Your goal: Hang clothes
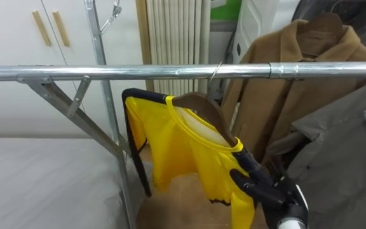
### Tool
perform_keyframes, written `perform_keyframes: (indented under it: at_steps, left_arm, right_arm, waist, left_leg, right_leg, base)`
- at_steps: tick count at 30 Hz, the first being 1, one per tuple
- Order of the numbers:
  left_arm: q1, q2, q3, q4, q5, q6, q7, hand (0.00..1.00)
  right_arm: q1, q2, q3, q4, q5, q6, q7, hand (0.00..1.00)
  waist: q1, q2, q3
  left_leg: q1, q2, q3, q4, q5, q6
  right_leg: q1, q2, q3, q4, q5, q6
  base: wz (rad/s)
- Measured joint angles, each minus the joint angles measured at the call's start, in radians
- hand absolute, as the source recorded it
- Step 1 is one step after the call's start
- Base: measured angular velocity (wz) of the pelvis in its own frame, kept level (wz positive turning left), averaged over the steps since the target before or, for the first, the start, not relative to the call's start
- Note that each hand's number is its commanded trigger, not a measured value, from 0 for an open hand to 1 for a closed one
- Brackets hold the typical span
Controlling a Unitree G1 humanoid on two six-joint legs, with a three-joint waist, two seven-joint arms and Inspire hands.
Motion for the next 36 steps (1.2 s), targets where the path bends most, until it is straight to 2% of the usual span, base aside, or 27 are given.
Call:
perform_keyframes:
  at_steps: [9,18,23,28,30,36]
  left_arm:
    - [0.0,0.0,0.0,0.007,0.0,-0.006,0.003,0.0]
    - [0.008,0.001,-0.004,0.01,-0.01,-0.017,0.004,0.0]
    - [0.008,0.005,-0.007,0.016,-0.017,-0.028,0.004,0.0]
    - [0.006,0.018,0.002,0.049,-0.026,-0.038,0.004,0.0]
    - [0.009,0.021,0.002,0.063,-0.026,-0.04,0.004,0.0]
    - [0.024,0.027,0.045,0.079,-0.005,-0.043,0.004,0.0]
  right_arm:
    - [0.0,0.0,0.0,-0.004,-0.001,0.0,0.0,0.0]
    - [0.011,-0.001,0.001,0.006,-0.054,-0.005,-0.003,0.0]
    - [0.083,-0.002,0.0,0.035,-0.113,-0.006,-0.022,0.0]
    - [0.108,-0.005,-0.001,0.235,-0.119,-0.007,-0.031,0.0]
    - [0.125,-0.005,-0.006,0.314,-0.114,-0.007,-0.03,0.0]
    - [0.182,-0.004,-0.09,0.529,-0.138,-0.005,0.005,0.0]
  waist:
    - [0.003,-0.003,-0.0009]
    - [-0.016,-0.006,-0.0003]
    - [-0.016,-0.007,0.0001]
    - [-0.021,-0.013,0.0004]
    - [-0.039,-0.015,-0.0006]
    - [-0.053,-0.016,-0.002]
  left_leg:
    - [0.001,0.0,0.0,0.0,0.0,0.0]
    - [0.0,0.0,0.001,0.0,0.0,0.0]
    - [0.002,0.0,0.002,0.0,0.0,0.0]
    - [0.005,0.0,0.006,0.0,0.0,0.0]
    - [0.004,0.0,-0.002,0.0,0.0,0.0]
    - [0.007,-0.002,-0.002,-0.002,0.0,0.0]
  right_leg:
    - [-0.002,0.0,0.0,0.003,0.0,0.0]
    - [-0.001,0.0,0.001,0.002,0.0,0.0]
    - [0.0,0.001,0.002,-0.001,0.0,0.0]
    - [-0.002,-0.003,0.016,-0.001,-0.001,-0.001]
    - [0.005,-0.005,0.007,-0.011,-0.002,0.0]
    - [0.004,-0.005,0.011,-0.011,-0.002,0.0]
  base:
    - [0.0]
    - [0.0]
    - [0.0]
    - [-0.04]
    - [0.08]
    - [-0.03]
